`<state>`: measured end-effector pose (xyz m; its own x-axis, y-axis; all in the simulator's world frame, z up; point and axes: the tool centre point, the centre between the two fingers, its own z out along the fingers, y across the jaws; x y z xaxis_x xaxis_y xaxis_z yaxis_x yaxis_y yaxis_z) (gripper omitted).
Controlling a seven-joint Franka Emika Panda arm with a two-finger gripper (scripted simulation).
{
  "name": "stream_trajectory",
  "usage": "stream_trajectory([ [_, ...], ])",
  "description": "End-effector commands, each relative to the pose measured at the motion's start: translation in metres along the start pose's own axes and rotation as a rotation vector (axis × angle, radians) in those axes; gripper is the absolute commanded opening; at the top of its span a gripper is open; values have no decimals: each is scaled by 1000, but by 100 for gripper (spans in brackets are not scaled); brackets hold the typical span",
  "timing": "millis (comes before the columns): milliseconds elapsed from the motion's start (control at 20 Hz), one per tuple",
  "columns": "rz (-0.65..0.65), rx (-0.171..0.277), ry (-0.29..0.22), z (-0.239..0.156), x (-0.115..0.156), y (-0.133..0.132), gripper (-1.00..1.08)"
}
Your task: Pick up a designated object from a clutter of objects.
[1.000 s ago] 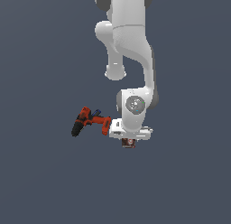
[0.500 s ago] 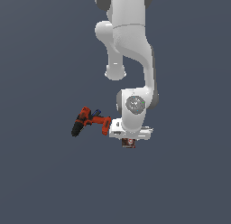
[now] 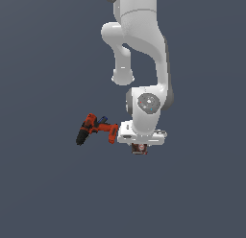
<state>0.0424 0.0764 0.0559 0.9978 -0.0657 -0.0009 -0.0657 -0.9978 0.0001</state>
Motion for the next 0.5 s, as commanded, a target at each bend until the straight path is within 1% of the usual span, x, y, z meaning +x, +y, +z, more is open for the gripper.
stream_trajectory([
  [0,0,0,1,-19,1,-4,-100],
  [200,0,0,1,-57,1,-12,-100],
  [450,0,0,1,-113,3,-23,-100],
])
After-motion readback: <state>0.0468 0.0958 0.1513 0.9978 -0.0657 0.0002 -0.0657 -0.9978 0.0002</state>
